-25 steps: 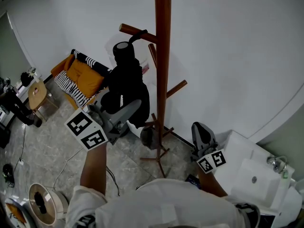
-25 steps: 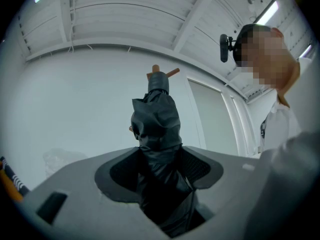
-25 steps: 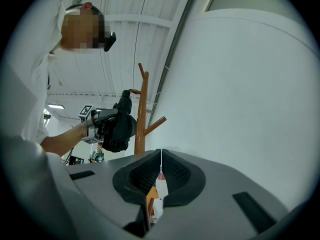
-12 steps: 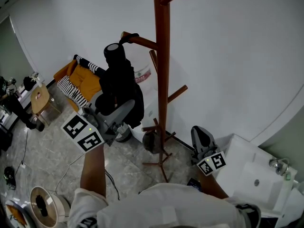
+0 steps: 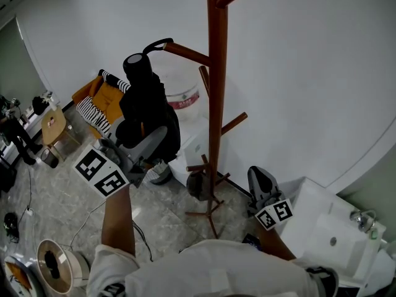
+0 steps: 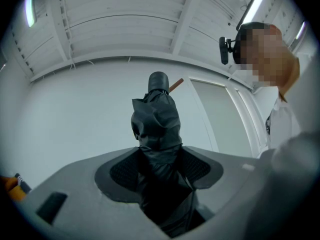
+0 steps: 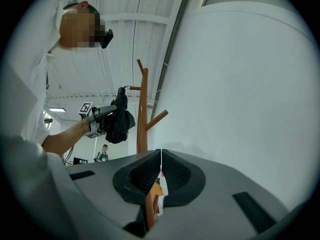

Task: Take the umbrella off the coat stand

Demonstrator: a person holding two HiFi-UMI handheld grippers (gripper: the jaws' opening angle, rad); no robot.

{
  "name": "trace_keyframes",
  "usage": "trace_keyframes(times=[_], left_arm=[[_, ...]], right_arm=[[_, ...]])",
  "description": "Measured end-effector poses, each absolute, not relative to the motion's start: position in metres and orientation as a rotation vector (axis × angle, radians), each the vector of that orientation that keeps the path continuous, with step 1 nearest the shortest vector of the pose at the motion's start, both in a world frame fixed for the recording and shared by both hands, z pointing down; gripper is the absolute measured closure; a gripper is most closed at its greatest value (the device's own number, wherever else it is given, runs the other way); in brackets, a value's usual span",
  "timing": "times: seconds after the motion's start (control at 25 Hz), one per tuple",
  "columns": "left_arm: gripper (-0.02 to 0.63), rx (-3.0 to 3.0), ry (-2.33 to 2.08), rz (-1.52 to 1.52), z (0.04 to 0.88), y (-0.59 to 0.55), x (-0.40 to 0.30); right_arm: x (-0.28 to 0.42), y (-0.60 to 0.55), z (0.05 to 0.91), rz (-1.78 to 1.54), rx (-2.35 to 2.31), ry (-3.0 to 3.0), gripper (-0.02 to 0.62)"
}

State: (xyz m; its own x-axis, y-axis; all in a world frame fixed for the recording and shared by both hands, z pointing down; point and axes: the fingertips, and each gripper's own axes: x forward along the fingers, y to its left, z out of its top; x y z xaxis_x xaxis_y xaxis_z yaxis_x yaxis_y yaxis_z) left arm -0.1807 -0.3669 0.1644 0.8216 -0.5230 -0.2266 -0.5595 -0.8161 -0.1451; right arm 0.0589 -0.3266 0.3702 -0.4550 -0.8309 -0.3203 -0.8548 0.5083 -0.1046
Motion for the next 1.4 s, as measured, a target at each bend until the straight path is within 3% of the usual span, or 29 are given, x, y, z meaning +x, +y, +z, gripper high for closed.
trace_keyframes(times=[0.44,1.4], left_arm=[[0.337,-2.767,0.945,0.352,0.189,-0.366,-0.212],[0.337,-2.829,1.39,0.323,0.392,-0.328,-0.253]], right_arm=[[0.05,-0.33,0.379,0.067,-1.386,2.462,0.578],[0.01,-0.334,0.425,-0.087,-1.317,2.612,0.578]])
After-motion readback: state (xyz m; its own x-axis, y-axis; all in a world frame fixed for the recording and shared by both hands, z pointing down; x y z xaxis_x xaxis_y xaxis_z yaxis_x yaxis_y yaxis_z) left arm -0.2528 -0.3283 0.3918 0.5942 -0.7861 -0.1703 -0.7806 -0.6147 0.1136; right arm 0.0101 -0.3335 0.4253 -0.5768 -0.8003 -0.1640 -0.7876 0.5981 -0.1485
